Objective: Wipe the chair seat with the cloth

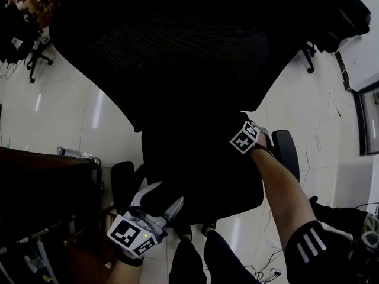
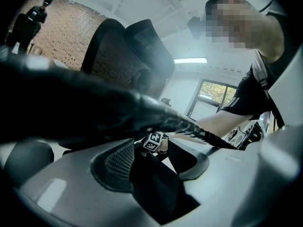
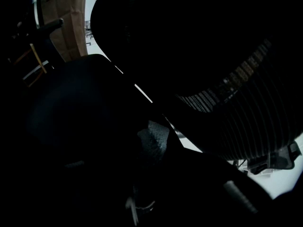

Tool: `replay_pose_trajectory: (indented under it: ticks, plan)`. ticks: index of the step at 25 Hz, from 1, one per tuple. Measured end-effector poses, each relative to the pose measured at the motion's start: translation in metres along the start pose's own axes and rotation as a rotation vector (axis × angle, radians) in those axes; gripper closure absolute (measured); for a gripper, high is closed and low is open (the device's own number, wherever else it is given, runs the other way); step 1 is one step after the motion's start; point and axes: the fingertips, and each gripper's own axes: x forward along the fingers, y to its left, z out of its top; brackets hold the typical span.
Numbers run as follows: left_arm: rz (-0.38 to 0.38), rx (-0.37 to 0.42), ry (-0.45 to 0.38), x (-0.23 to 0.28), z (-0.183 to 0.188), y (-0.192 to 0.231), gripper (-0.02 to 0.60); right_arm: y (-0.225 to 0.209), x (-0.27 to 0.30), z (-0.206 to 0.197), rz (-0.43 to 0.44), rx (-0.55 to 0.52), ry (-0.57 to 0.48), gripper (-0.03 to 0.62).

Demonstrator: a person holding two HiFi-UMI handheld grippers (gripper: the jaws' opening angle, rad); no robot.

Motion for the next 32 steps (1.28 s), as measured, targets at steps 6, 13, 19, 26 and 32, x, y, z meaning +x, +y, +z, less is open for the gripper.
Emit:
replay_pose_trajectory:
  ticks: [6, 13, 19, 26, 32]
  plan:
    - [0.022, 0.002, -0.011, -0.017, 0.004, 0.002, 0.336, 0.036, -0.021, 0.061, 0.107, 0.102, -0.168, 0.542]
    - [0.076, 0.017, -0.021, -0.032, 0.009, 0.014, 0.344, 0.195, -0.037, 0.197, 0.384, -0.032, -0.354, 0.542]
    - [0.112, 0.024, -0.069, -0.043, 0.017, 0.023, 0.411, 0.281, -0.026, 0.223, 0.486, -0.099, -0.347, 0.542]
    - [0.067, -0.051, -0.071, -0.041, 0.022, 0.018, 0.430, 0.270, -0.016, 0.209, 0.476, -0.074, -0.324, 0.542]
    - [0.036, -0.061, -0.033, -0.027, 0.022, 0.006, 0.401, 0.181, 0.009, 0.120, 0.294, -0.089, -0.150, 0.542]
